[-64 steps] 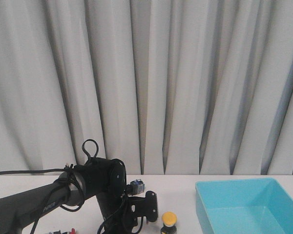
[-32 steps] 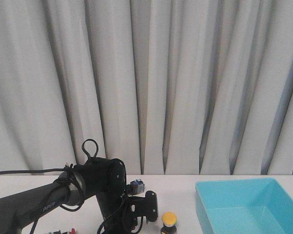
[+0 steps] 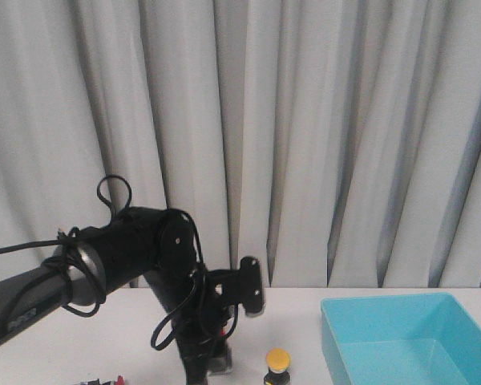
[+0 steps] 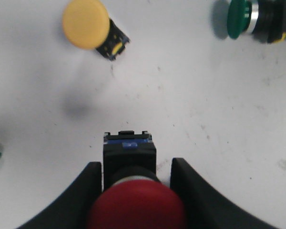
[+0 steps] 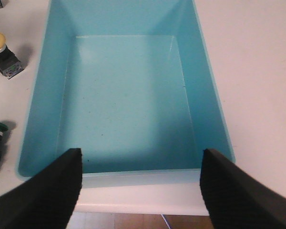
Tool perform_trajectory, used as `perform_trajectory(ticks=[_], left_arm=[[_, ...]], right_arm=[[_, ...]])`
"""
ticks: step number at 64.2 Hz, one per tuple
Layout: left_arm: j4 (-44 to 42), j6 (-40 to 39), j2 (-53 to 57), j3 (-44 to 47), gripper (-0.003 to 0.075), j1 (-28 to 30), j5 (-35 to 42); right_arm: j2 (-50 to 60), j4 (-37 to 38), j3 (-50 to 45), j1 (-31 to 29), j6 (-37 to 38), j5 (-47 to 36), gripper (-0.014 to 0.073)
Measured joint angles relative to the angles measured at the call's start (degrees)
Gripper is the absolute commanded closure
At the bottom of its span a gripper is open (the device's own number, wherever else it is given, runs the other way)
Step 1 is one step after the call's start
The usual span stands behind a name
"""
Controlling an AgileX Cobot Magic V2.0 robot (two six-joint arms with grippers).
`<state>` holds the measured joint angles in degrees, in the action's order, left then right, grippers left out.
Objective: Pick red and yellow buttons and place in box
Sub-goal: 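Lift the red button with the left gripper and carry it toward the box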
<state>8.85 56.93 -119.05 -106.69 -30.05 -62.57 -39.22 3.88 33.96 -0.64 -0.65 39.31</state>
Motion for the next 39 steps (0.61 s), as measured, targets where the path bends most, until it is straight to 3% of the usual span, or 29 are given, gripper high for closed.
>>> perform_trajectory(ticks=[13, 33, 39], left_arm=[[0.2, -3.5, 2.6, 0.0, 0.0490, -5.4, 4.7], [0.8, -13.4, 2.5, 0.0, 0.0490, -11.9, 23.5], [1.0, -15.2, 2.5, 0.0, 0.0490, -12.2, 25.6]], right_arm=[[0.0, 0.0, 0.0, 0.0, 0.0, 0.0, 0.0074], [0.0, 0.0, 0.0, 0.0, 0.0, 0.0, 0.0074], [0.0, 0.0, 0.0, 0.0, 0.0, 0.0, 0.0074]])
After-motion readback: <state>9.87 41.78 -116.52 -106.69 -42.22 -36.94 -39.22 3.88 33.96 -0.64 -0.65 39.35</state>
